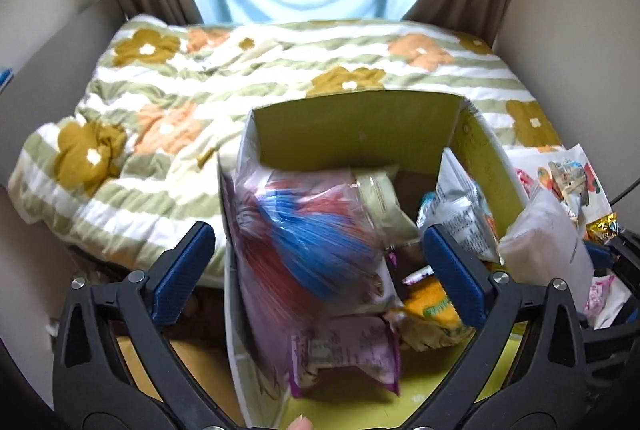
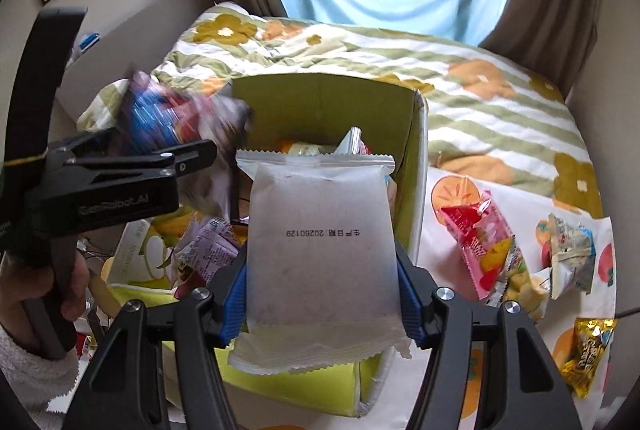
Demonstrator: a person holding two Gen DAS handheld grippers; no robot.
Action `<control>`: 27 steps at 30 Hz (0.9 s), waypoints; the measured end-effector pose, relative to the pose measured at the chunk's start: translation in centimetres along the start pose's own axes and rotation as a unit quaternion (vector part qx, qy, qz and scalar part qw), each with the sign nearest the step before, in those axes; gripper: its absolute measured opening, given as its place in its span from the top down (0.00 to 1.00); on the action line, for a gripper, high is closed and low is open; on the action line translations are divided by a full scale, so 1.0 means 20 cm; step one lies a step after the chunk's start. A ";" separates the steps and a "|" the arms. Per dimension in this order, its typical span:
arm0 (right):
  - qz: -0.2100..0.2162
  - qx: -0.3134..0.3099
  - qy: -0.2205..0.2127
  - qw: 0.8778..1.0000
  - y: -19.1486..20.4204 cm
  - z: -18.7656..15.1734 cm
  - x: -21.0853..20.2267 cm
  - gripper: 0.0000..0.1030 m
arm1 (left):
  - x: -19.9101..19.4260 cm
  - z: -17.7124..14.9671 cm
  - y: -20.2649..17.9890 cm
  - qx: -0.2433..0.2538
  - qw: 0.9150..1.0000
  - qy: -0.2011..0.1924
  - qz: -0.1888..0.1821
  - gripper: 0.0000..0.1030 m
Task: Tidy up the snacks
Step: 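Carry both packets over the green box and release them inside, then withdraw both tools from the box toward the remaining snacks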
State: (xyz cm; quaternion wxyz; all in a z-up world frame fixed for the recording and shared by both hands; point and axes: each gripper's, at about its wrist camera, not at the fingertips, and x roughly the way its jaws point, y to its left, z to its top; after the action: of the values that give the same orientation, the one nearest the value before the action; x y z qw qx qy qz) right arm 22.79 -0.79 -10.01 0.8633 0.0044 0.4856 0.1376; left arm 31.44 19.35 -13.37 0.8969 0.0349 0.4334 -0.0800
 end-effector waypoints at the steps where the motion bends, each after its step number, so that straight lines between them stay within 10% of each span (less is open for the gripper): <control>1: -0.001 0.002 0.004 1.000 0.00 0.01 0.02 0.43 | 0.00 0.00 0.01 0.000 1.000 0.000 -0.002 0.00; 18: 0.008 0.023 0.022 0.999 0.02 -0.06 0.08 0.42 | -0.10 -0.17 0.07 -0.036 0.999 0.010 0.004 0.00; 22: 0.032 0.030 -0.006 0.999 0.02 -0.09 0.03 0.02 | -0.12 -0.20 0.08 -0.034 0.999 0.010 0.011 0.00; 27: 0.020 0.021 -0.014 1.000 0.04 -0.15 0.03 0.01 | -0.13 -0.26 0.12 -0.051 0.998 0.021 0.007 0.00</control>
State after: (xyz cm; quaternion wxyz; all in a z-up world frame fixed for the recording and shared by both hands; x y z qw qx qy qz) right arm 20.45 -0.24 -11.96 0.8666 0.0336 0.4764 0.1445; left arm 26.16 22.68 -14.58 0.8888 -0.0058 0.4553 -0.0510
